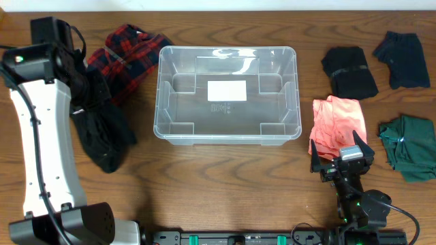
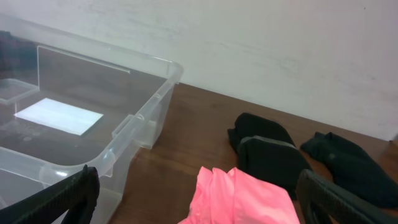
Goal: Pack container
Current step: 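Close the left gripper on the black garment and lift it, then carry the black garment over the bin and release it inside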
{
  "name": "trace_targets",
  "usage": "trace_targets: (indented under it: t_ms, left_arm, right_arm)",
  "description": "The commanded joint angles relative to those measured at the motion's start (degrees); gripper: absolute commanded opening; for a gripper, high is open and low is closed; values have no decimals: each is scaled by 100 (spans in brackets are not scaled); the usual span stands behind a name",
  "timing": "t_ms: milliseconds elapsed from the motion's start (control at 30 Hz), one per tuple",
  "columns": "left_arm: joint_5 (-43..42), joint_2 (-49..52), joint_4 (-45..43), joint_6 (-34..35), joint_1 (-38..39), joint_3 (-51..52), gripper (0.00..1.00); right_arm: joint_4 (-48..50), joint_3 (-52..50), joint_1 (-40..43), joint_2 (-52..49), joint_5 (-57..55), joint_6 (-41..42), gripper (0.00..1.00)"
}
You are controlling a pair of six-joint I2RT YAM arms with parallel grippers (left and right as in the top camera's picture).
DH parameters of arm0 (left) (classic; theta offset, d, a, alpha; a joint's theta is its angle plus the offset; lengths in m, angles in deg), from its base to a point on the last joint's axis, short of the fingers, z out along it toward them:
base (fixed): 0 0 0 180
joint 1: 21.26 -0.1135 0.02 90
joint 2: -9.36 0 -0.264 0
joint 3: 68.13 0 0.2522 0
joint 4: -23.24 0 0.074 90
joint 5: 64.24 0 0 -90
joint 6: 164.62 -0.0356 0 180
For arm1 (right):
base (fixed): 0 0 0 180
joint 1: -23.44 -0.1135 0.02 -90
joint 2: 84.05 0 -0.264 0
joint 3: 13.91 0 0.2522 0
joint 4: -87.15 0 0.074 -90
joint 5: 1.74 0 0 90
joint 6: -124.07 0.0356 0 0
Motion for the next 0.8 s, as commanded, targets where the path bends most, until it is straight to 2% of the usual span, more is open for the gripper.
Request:
trace_targets:
  t_ms: [0, 267, 500, 767]
  left_arm:
    - [-243, -223, 258, -330, -2, -667, 6]
    - [-946, -223, 772, -608, -2, -1753, 6]
    - [-2531, -223, 610, -1075, 94, -2376, 6]
    - [-2614, -223, 466, -1095, 487, -2785, 6]
  right_arm:
    - [-17, -13, 83, 31, -11, -37, 99]
    - [-17, -13, 83, 31, -13, -37, 99]
    - [-17, -13, 83, 31, -11, -37, 99]
    - [-17, -13, 83, 31, -11, -37, 99]
